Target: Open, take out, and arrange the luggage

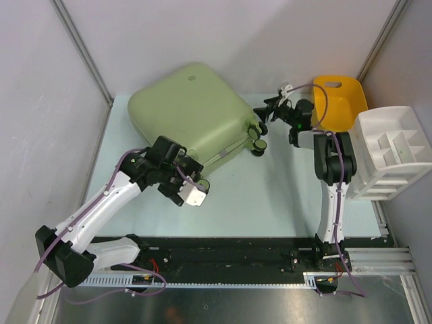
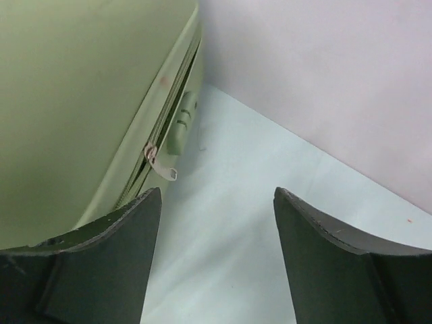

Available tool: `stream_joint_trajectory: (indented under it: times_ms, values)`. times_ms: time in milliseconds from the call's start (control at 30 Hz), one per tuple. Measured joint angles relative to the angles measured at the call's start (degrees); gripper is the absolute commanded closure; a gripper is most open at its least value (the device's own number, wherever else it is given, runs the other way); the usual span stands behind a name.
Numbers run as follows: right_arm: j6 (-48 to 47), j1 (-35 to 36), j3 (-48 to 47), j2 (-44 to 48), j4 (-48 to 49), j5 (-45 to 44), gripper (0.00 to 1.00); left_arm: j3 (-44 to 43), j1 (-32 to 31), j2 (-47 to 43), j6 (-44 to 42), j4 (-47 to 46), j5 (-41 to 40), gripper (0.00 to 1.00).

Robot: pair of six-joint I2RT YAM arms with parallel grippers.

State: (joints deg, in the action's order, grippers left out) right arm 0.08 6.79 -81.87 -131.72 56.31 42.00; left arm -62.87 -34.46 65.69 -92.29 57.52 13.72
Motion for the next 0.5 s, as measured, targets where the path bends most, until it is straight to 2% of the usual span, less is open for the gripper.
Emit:
stream_joint_trajectory:
  times_ms: [167, 333, 400, 500]
  values:
    - [0.37, -0.94, -0.04, 10.14, -18.78, -2.78, 0.32, -7.06, 0.07, -0.13, 8.94, 1.53, 2.08, 0.00]
    - [3.67, -0.22, -0.13, 12.68, -33.20, -4.26, 0.34, -14.56, 0.85, -0.22, 23.28, -0.04, 5.20, 0.00]
    - [6.03, 0.00, -0.11, 12.13, -38.45, -4.44, 0.34, -16.98, 3.21, -0.26, 31.89, -2.05, 6.97, 0.00]
    - [10.43, -0.04, -0.11, 10.71, -43.43, -4.72, 0.37, -17.94, 10.62, -0.57, 45.13, -6.08, 9.44, 0.00]
